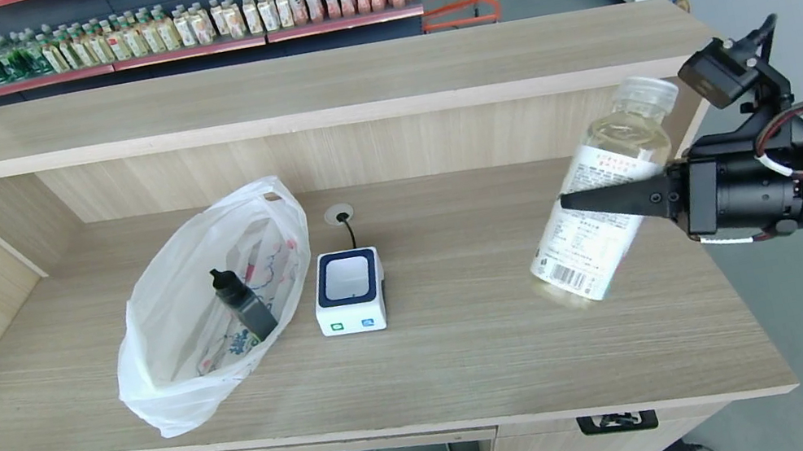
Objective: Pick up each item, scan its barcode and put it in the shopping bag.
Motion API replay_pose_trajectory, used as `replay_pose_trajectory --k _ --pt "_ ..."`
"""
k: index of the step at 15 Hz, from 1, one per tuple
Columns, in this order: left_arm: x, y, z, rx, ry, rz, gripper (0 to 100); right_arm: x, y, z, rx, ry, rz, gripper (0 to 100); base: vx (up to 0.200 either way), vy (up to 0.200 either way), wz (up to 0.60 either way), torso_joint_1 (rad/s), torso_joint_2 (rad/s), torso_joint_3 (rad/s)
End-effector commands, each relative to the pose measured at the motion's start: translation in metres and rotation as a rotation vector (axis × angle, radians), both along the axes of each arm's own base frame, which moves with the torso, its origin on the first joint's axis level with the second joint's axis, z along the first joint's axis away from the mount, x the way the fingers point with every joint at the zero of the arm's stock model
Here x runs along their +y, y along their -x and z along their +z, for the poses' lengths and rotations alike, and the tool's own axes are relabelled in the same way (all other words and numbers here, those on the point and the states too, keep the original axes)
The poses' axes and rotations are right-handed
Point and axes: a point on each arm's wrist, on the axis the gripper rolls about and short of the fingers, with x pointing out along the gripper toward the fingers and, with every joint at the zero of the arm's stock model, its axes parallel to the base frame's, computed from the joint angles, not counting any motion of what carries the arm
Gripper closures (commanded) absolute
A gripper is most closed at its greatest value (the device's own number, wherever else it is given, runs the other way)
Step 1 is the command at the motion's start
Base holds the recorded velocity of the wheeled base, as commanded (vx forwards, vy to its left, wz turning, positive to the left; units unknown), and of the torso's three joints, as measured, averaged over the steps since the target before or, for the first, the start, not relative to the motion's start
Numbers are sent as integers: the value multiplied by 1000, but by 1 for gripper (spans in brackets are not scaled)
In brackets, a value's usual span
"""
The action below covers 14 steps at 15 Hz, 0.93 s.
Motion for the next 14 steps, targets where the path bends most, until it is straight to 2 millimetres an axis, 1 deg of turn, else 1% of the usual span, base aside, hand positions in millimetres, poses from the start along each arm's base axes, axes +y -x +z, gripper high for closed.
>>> replay_pose_trajectory --k 1,3,6,8,10,11,14 --pt "0 0 0 0 0 0 0 15 34 12 -35 -21 103 100 0 0 0 0 0 0" --pt "0 0 0 0 0 0 0 28 46 8 -23 -17 170 100 0 0 0 0 0 0" --pt "0 0 0 0 0 0 0 33 53 9 -24 -20 201 100 0 0 0 0 0 0" --pt "0 0 0 0 0 0 0 34 56 10 -16 -16 210 100 0 0 0 0 0 0" --pt "0 0 0 0 0 0 0 33 60 9 30 -6 216 100 0 0 0 0 0 0" --pt "0 0 0 0 0 0 0 34 64 10 35 -10 226 100 0 0 0 0 0 0" --pt "0 0 0 0 0 0 0 33 69 13 60 -26 231 100 0 0 0 0 0 0"
